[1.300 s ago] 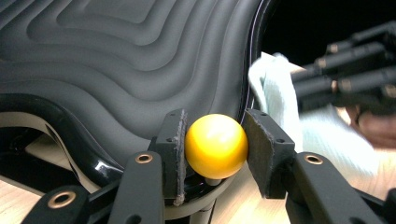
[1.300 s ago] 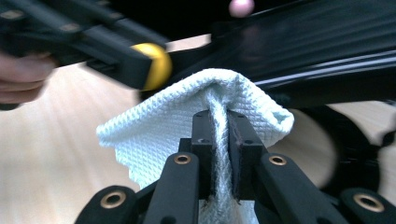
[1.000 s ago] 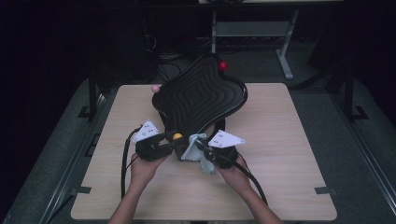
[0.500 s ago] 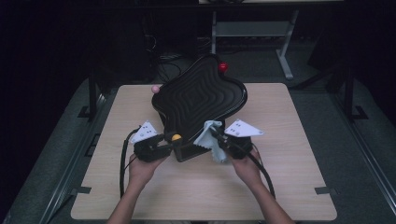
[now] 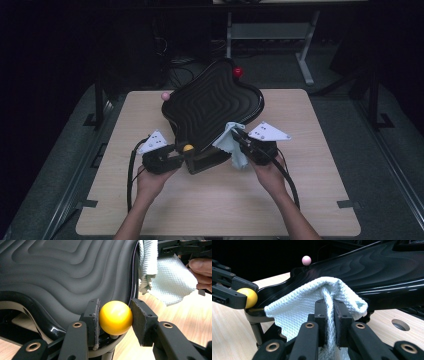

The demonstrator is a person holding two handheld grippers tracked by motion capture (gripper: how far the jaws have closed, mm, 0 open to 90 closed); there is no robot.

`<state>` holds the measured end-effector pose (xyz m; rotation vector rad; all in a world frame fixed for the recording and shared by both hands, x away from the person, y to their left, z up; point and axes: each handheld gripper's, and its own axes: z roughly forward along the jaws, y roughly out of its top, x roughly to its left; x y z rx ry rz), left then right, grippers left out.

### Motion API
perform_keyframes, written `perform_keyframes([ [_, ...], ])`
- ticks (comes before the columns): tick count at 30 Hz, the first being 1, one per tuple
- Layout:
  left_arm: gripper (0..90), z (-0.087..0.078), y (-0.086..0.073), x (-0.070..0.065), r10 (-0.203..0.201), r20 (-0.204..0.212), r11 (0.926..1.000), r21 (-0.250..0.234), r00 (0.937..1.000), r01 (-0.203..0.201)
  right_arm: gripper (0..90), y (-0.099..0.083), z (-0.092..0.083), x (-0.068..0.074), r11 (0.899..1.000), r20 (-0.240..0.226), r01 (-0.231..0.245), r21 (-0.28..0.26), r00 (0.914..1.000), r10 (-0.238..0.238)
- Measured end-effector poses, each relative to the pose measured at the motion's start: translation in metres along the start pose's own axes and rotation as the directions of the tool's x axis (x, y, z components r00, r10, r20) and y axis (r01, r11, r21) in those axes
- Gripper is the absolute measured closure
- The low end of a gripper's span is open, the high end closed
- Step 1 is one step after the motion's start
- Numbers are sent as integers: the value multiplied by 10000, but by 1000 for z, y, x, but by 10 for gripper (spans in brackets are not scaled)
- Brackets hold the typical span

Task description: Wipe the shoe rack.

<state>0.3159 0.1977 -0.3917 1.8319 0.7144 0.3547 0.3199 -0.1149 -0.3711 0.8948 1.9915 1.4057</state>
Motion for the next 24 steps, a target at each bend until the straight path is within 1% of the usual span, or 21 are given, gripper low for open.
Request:
perform_keyframes([
  [1,604,-1,0,0,4,6,10000,-11,10000,-4,822,1,-2,-2,10000,17,-5,0,10000,5],
  [3,604,-2,-1,1,-28,29,10000,-30,10000,28,822,2,-9,-8,10000,213,-26,-92,9998,28],
  [5,604,-2,-1,1,-19,17,10000,-36,10000,19,822,5,-18,-17,9995,444,-213,-217,9988,222],
  [7,604,-2,-1,1,-11,31,10000,-27,10000,11,822,8,-27,-27,9991,757,-256,-333,9967,281],
  [9,604,-2,-1,1,-17,38,10000,-34,10000,17,822,11,-31,-33,9981,903,-423,-455,9948,463],
  [10,604,-2,-1,1,-2,45,10000,-15,10000,2,822,11,-32,-35,9974,896,-528,-493,9943,571],
  [11,604,-2,-1,0,14,40,10000,-5,10000,-14,822,11,-30,-34,9971,861,-576,-497,9944,617],
  [12,604,-2,-1,0,20,39,10000,-1,10000,-20,822,10,-27,-31,9974,765,-516,-511,9955,555],
  [14,604,-2,-1,0,36,43,10000,8,10000,-36,821,7,-19,-20,9987,467,-366,-341,9982,382],
  [16,604,-2,-1,0,20,59,10000,16,10000,-20,821,3,-8,-8,10000,133,-41,-61,9999,42],
  [17,604,-2,-1,0,29,52,10000,23,10000,-29,821,1,-4,-3,9998,28,125,120,9999,-126],
  [18,604,-3,-1,0,15,64,10000,21,10000,-15,821,0,-2,-1,9993,24,308,217,9995,-309],
  [20,604,-3,-1,0,9,65,10000,-17,10000,-9,821,1,-4,-4,9997,-9,193,159,9998,-192],
  [22,604,-2,-1,0,20,56,10000,-4,10000,-20,821,2,-6,-7,9999,57,135,93,9999,-136],
  [23,604,-2,-1,0,19,58,10000,-2,10000,-19,821,2,-6,-6,9998,89,141,107,9999,-142],
  [24,604,-2,-1,0,9,56,10000,-6,10000,-9,821,2,-5,-5,9998,27,139,109,9999,-140],
])
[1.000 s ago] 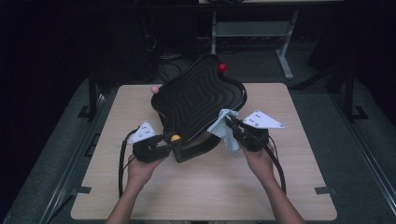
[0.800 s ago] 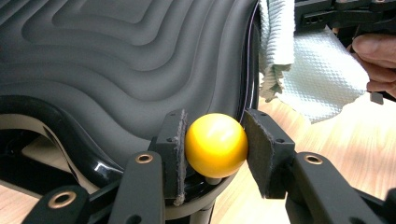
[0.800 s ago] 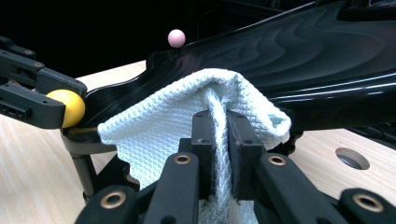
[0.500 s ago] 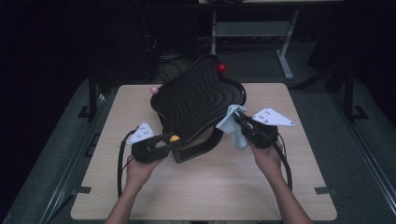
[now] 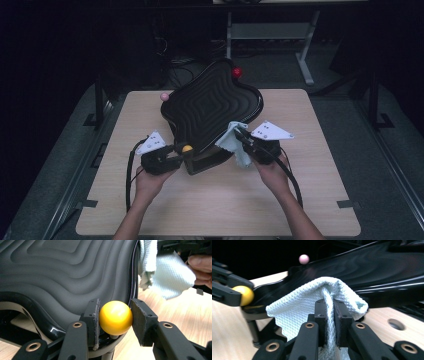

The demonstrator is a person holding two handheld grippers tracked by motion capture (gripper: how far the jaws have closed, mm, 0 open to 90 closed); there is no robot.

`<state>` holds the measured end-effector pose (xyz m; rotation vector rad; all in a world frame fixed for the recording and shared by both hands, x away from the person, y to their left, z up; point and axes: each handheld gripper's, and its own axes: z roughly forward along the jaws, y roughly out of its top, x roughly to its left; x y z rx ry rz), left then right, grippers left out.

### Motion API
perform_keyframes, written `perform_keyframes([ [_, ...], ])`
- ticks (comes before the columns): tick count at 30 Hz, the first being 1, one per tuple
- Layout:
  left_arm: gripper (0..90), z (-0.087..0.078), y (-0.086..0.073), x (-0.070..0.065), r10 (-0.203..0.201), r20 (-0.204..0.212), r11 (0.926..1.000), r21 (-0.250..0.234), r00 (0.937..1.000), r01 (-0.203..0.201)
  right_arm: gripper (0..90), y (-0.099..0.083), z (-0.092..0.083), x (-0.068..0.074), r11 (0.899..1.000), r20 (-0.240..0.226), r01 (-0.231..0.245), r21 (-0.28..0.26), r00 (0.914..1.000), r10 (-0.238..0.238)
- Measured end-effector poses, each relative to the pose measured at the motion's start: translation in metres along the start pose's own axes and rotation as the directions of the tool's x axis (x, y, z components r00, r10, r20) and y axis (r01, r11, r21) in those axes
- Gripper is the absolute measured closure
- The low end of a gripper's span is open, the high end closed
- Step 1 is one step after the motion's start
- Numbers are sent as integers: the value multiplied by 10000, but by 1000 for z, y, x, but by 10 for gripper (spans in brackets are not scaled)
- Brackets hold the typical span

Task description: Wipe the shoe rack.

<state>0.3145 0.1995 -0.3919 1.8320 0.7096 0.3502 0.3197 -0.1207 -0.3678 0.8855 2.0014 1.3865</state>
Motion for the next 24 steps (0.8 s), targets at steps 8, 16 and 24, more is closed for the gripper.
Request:
perform_keyframes([
  [8,603,0,1,0,6,-13,10000,43,10000,-6,820,-13,26,48,9989,-1296,407,223,9909,-375],
  [16,604,-1,0,0,-14,-21,10000,45,10000,14,820,-20,31,60,9967,-1721,682,429,9833,-599],
  [24,603,-10,-2,3,46,65,10000,78,10000,-47,821,-7,4,10,10000,-429,-8,-40,9991,6],
])
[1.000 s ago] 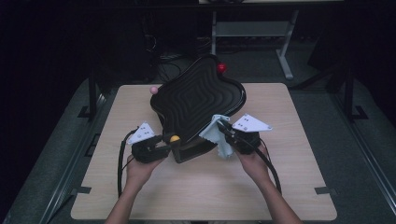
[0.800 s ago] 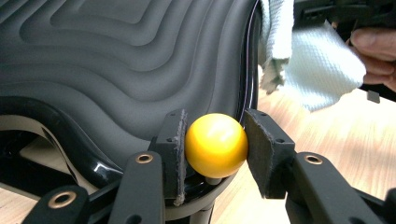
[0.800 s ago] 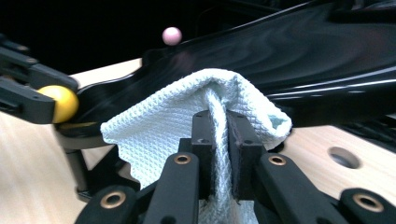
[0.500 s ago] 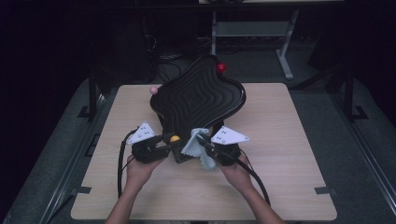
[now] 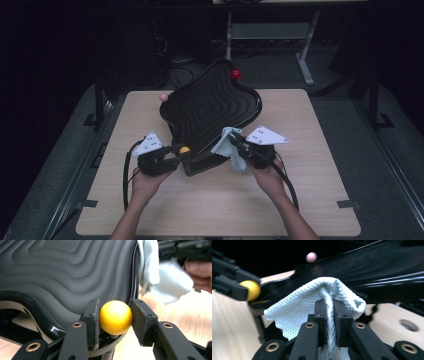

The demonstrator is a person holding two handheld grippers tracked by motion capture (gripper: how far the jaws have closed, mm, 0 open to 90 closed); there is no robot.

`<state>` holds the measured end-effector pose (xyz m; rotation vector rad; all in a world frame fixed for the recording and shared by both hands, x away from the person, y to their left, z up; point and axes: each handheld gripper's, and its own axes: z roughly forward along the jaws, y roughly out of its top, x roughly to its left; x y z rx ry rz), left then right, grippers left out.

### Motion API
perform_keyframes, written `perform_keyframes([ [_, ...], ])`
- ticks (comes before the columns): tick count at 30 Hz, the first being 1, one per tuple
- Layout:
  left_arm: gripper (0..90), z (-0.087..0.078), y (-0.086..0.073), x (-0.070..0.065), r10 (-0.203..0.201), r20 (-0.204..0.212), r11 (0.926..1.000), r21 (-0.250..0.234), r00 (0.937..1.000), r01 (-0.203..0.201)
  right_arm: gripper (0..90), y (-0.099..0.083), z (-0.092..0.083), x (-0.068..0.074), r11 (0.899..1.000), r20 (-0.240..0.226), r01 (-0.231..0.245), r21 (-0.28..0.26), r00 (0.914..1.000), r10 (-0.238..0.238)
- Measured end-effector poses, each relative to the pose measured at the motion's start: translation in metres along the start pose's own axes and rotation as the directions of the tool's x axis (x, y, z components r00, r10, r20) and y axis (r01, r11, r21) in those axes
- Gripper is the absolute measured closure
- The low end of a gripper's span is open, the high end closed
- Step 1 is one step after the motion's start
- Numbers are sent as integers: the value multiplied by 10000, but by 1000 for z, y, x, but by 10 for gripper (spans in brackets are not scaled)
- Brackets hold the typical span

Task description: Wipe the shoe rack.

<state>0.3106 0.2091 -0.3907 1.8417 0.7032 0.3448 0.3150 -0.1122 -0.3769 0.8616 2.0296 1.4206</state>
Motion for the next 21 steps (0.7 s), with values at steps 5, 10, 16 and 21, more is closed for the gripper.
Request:
perform_keyframes([
  [5,603,-5,-1,3,40,40,10000,56,10000,-40,820,6,-19,-16,9996,431,-70,-270,9990,81],
  [10,602,-10,-2,5,139,107,9998,114,9998,-141,820,15,-36,-35,9986,990,-150,-513,9949,200],
  [16,596,-20,-5,12,-79,-183,9999,110,9998,81,820,16,-35,-32,9978,696,-349,-560,9968,388],
  [21,596,-29,-9,20,-298,-432,9996,-17,9986,297,819,21,-35,-33,9983,717,-107,-581,9973,149],
])
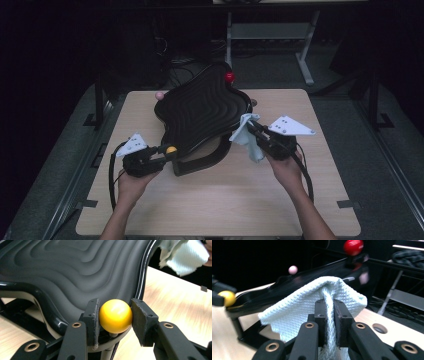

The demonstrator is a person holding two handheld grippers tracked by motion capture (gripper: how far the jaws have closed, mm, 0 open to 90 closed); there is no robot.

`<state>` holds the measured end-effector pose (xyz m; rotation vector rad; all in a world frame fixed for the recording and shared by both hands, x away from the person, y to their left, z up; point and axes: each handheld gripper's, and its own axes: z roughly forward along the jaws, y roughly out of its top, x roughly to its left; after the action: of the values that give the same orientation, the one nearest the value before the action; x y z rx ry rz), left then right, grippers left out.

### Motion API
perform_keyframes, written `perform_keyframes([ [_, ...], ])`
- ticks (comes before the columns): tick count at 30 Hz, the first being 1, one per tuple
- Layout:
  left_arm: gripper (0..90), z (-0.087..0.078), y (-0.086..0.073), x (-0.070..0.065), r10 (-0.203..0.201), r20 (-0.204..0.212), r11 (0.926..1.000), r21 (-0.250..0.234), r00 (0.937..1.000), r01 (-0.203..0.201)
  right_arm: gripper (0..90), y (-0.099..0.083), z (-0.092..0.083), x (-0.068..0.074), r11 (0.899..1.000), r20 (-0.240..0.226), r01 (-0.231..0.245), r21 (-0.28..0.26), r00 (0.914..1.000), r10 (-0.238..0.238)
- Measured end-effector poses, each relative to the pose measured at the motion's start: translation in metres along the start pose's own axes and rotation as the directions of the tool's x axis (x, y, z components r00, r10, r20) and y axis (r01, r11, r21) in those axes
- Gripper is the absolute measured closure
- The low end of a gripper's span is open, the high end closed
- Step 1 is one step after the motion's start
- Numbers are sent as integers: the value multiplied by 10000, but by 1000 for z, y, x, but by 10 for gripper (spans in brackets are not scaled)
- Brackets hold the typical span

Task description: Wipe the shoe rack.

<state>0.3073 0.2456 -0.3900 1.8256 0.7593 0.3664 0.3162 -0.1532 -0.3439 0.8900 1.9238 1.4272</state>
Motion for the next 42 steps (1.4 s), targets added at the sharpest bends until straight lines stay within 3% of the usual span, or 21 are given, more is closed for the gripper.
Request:
perform_keyframes([
  [4,591,-2,-1,2,-137,-199,9999,-79,9997,136,819,6,1,-5,9999,118,-147,-25,9998,147],
  [11,549,-3,-3,6,-393,-445,9992,-110,9982,389,819,0,10,22,9993,-633,334,170,9975,-322],
  [13,552,-4,-3,6,-401,-425,9992,-104,9983,397,818,0,11,25,9981,-636,559,258,9965,-541],
  [21,561,-4,-1,4,-328,-563,9994,-76,9979,324,819,12,2,-2,9997,50,218,-98,9998,-217],
  [24,562,-4,-1,3,-281,-717,9996,-81,9970,276,819,11,6,7,9994,-51,338,-51,9994,-338],
  [31,545,-5,0,4,-422,-1140,9991,-80,9926,416,819,0,24,38,9962,-908,784,382,9931,-746],
  [37,604,1,0,-1,-410,-1122,9991,-107,9928,401,818,2,20,29,9974,-770,627,359,9952,-598],
  [42,607,8,3,-10,56,-806,10000,72,9967,-51,819,5,9,19,9983,-554,537,242,9971,-523],
])
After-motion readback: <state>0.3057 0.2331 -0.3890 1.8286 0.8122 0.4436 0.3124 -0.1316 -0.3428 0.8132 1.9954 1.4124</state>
